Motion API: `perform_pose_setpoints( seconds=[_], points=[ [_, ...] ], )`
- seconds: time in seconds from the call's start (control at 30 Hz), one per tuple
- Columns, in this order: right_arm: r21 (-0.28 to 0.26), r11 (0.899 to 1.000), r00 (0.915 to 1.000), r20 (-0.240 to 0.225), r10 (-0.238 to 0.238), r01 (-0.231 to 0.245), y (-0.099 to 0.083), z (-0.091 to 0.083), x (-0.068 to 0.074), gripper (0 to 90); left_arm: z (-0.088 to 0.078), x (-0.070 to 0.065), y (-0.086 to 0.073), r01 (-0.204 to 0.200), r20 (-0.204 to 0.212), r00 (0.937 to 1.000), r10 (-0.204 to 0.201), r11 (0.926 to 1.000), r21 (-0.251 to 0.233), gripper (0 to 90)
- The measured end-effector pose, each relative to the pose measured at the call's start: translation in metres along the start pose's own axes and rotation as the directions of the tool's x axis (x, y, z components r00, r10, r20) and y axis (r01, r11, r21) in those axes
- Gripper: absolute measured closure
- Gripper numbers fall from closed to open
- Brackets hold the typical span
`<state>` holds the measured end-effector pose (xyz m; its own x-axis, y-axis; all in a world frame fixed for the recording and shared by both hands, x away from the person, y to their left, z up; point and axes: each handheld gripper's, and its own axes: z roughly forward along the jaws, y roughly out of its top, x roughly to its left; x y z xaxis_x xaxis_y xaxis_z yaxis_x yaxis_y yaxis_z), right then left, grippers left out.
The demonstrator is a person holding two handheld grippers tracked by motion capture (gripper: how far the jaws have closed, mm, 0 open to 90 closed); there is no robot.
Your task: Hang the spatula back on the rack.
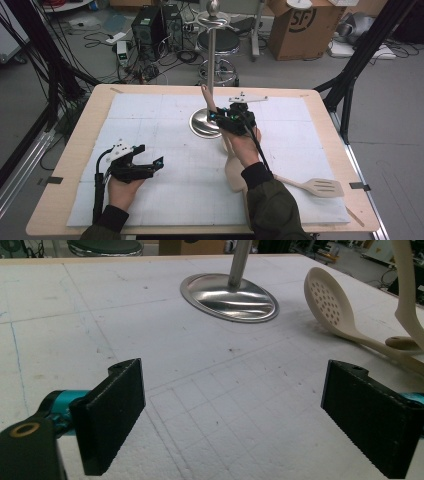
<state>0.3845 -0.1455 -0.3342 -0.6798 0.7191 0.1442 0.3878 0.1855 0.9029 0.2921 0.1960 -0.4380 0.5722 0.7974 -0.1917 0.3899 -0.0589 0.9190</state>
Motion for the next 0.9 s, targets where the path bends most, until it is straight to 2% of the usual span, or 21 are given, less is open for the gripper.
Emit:
perform_pose_setpoints(
  seconds=[0.03,0.13,0.2,0.23,0.27,0.33,0.53,0.83,0.87,0.9],
  points=[
    [-0.033,0.999,1.0000,0.005,-0.004,0.004,0.002,-0.007,0.000,73.4,0.000,0.000,0.000,-0.001,0.000,1.0000,0.001,1.0000,0.002,11.0],
    [-0.058,0.998,1.0000,0.010,-0.002,0.002,0.004,-0.013,0.000,73.4,0.000,0.000,0.000,0.000,-0.001,1.0000,0.000,1.0000,0.001,11.0],
    [-0.112,0.994,0.9994,0.035,-0.008,0.012,0.005,-0.021,-0.001,73.3,0.000,0.000,0.000,0.001,-0.001,1.0000,-0.001,1.0000,0.002,11.0],
    [-0.112,0.994,0.9994,0.035,-0.008,0.012,0.005,-0.021,-0.001,73.3,0.000,0.000,0.000,0.001,0.000,1.0000,-0.001,1.0000,0.001,11.0],
    [-0.162,0.986,0.9985,0.052,-0.018,0.026,0.004,-0.027,-0.001,73.3,0.000,0.000,0.000,0.002,-0.001,1.0000,-0.002,1.0000,0.001,11.0],
    [-0.180,0.983,0.9978,0.061,-0.024,0.035,0.004,-0.030,0.000,73.3,0.000,0.000,0.000,0.000,-0.001,1.0000,0.000,1.0000,0.002,11.0],
    [-0.276,0.959,0.9938,0.105,-0.037,0.065,0.005,-0.044,0.001,73.5,0.000,0.000,0.000,-0.004,0.000,1.0000,0.004,1.0000,0.005,11.0],
    [-0.321,0.946,0.9942,0.105,-0.023,0.056,0.007,-0.052,-0.001,73.6,0.001,0.000,-0.001,-0.003,-0.003,1.0000,0.003,1.0000,0.003,11.0],
    [-0.337,0.940,0.9932,0.115,-0.019,0.057,0.007,-0.054,-0.001,73.5,0.001,0.000,-0.001,-0.002,-0.002,1.0000,0.002,1.0000,0.005,11.0],
    [-0.337,0.940,0.9932,0.115,-0.019,0.057,0.007,-0.054,-0.001,73.5,0.001,0.000,-0.001,-0.002,0.000,1.0000,0.002,1.0000,0.008,11.0]
  ],
)
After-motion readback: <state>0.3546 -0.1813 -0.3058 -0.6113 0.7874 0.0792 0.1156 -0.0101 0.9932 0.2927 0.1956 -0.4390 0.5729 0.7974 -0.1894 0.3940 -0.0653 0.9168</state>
